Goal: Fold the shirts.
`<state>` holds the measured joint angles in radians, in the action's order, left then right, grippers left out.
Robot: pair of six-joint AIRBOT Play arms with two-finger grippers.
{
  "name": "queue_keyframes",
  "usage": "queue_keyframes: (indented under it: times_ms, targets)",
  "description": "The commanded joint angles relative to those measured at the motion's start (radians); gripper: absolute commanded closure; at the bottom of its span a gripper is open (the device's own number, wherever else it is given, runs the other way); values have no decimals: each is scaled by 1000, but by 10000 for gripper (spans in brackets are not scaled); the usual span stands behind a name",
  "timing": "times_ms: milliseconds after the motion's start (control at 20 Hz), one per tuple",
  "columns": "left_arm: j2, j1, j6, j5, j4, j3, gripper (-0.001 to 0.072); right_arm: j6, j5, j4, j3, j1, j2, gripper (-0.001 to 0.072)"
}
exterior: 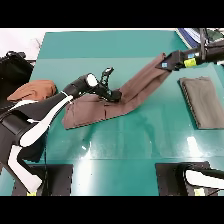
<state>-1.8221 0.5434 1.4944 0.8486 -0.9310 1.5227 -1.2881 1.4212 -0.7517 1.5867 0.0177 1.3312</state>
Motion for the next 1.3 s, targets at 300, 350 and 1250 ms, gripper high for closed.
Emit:
queue_keyframes:
  times_ms: [300,350,1250]
  targets:
    - [21,-106,-3,147,-26,171,681,-68,-97,4,102,-238,-6,692]
    - [50,-147,-2,161,-53,198,681,-68,-110,20,103,-273,6,692]
    - [455,-468,-3,348,-303,315,680,85,-212,-7,-19,-417,307,335]
